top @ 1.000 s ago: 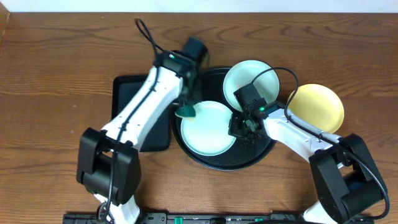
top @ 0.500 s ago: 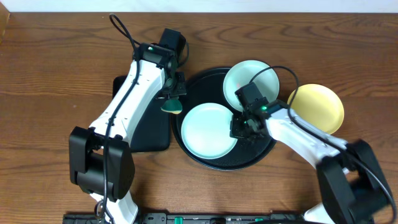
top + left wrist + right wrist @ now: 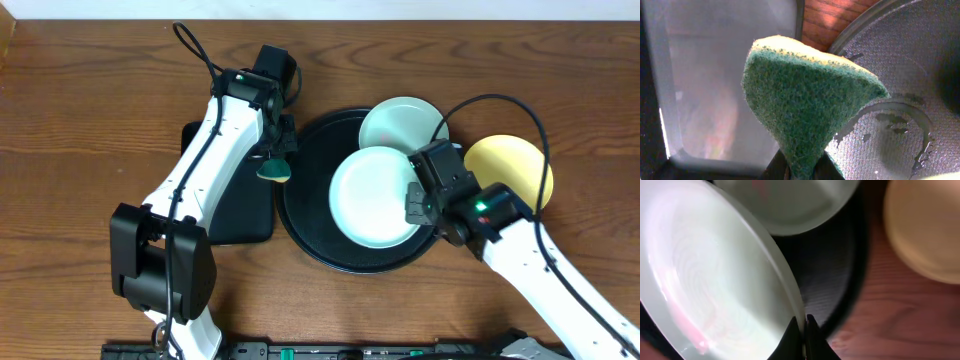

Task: Clean dirty plates on tray and stack at the side
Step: 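Lift the scrubbed mint plate by its rim with the right gripper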

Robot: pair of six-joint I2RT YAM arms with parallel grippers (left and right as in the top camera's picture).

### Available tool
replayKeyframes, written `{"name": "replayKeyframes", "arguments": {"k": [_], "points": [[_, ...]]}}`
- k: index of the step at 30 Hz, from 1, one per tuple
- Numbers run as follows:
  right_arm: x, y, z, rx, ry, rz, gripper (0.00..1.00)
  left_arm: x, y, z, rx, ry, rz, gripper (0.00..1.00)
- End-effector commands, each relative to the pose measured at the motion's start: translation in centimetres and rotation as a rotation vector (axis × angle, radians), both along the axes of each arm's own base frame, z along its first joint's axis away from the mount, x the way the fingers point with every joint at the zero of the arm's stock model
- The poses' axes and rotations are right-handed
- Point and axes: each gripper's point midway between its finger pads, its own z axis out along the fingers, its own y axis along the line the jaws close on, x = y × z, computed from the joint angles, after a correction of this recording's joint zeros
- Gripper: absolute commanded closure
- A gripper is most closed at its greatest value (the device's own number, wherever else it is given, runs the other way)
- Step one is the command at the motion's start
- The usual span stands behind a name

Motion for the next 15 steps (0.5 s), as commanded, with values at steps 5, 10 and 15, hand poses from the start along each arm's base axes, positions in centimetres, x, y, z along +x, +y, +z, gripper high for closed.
{"name": "replayKeyframes", "arguments": {"k": [5,10,15], "points": [[1.3,-1.8,4.7,-0.212,-0.185,0.031,0.99,0.4,0.3,0.2,0.012,-0.009,-0.005,0.92],[1.7,-1.7,7.3,-0.374,-0.301,0.083,0.99,0.4,0.3,0.2,0.012,-0.009,-0.005,0.92],[1.4,-1.1,10.1,-0.553,-0.449,0.105,0.99,0.4,0.3,0.2,0.012,-0.009,-0.005,0.93]]}}
